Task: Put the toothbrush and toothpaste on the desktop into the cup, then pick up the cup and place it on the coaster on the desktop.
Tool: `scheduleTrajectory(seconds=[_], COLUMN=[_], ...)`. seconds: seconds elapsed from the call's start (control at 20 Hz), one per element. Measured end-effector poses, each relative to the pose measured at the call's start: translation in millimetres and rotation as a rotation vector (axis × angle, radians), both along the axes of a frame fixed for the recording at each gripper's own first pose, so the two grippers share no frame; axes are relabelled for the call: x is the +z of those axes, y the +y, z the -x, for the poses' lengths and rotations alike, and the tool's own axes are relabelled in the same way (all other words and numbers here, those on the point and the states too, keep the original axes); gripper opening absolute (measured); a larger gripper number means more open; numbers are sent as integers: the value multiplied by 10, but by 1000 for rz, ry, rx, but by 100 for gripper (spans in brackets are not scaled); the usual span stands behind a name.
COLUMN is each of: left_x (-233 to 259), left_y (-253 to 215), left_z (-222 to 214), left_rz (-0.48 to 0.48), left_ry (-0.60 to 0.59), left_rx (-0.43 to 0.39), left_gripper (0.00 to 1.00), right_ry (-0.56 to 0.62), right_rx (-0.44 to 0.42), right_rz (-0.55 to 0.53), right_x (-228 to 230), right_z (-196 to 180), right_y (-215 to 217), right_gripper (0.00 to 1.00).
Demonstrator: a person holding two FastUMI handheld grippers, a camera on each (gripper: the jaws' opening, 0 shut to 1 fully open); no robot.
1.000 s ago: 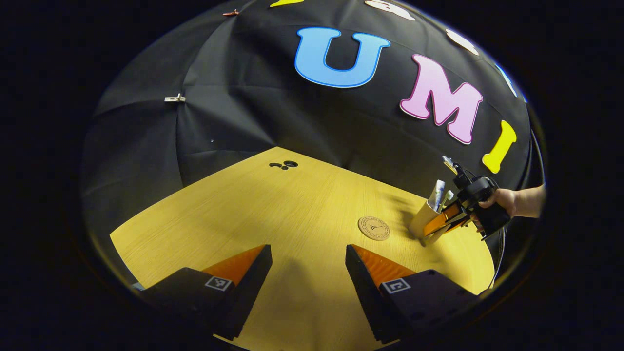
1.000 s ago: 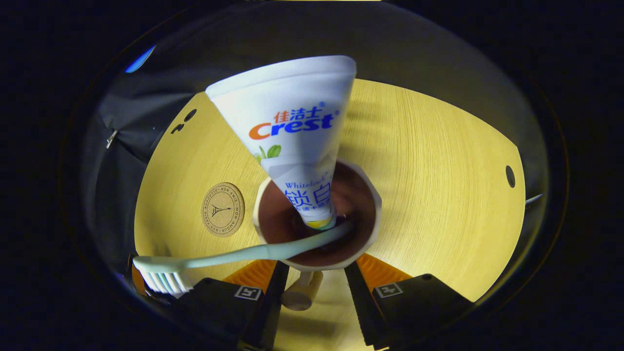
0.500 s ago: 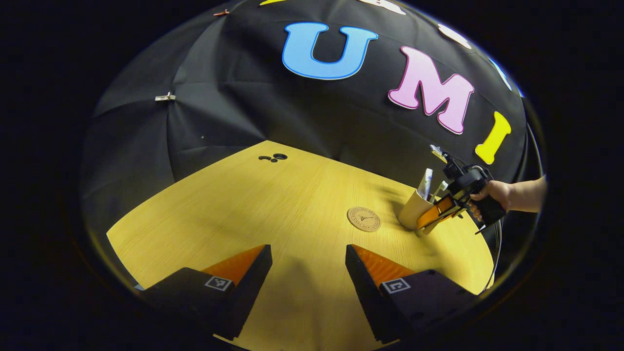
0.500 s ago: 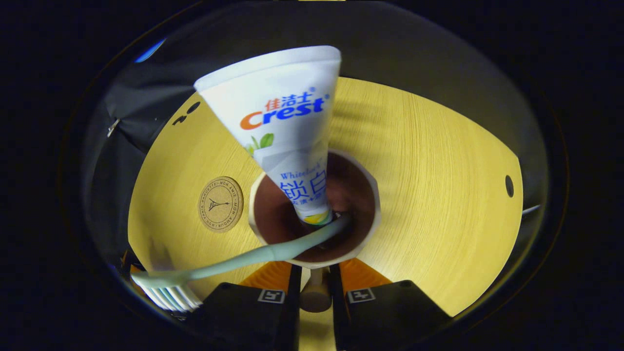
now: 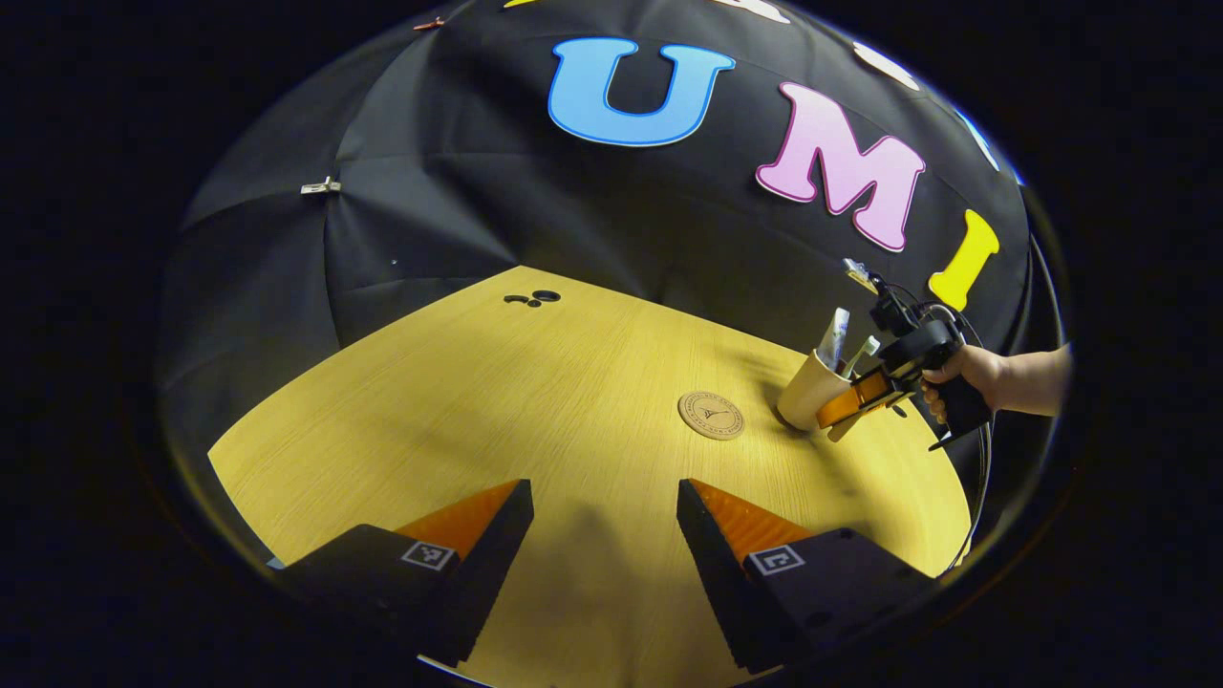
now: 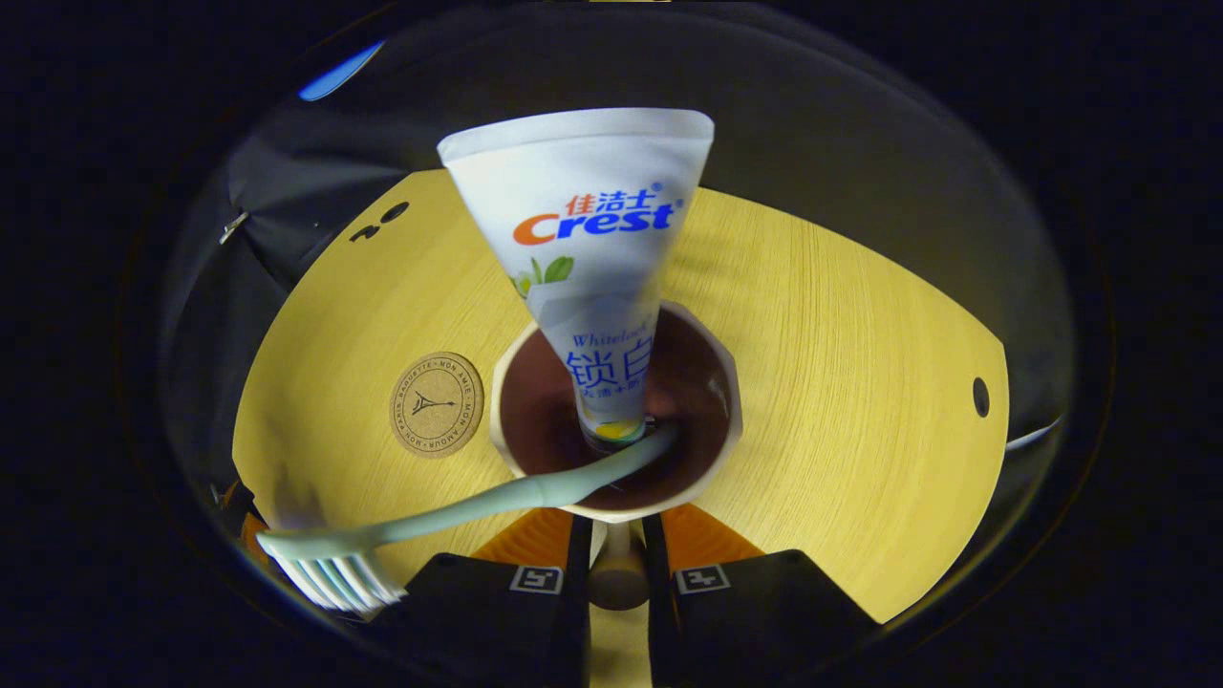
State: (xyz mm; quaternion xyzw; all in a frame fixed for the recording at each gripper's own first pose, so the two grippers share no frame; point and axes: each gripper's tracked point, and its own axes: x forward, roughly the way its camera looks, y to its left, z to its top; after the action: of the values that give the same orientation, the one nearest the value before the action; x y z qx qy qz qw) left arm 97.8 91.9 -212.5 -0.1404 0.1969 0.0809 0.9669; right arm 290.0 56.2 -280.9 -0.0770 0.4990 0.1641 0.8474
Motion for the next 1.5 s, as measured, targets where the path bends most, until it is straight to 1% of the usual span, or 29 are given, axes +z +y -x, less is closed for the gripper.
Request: scheduleTrajectory(seconds=[0.15,0.5,0.85,1.25,1.35,1.5], left_x=[-15,-8,-156,-180,-174,-173], left_y=[11,120,241,337,348,358], left_z=[34,208,496,623,650,730], left_rz=[-1,-1,30,31,28,20], left_ry=[5,7,40,69,73,82], left_rx=[-3,7,40,75,76,70], left_gripper=[96,96,96,96,96,96], right_ry=[-24,-22,12,46,39,40], right_rx=[32,103,167,202,212,204], right_rz=[-3,-39,-35,18,34,51], right_x=[133,183,-13,-51,-40,-49], right_z=[22,112,180,241,212,218], right_y=[116,732,1236,1180,1139,1120], right_gripper=[27,28,27,28,28,28])
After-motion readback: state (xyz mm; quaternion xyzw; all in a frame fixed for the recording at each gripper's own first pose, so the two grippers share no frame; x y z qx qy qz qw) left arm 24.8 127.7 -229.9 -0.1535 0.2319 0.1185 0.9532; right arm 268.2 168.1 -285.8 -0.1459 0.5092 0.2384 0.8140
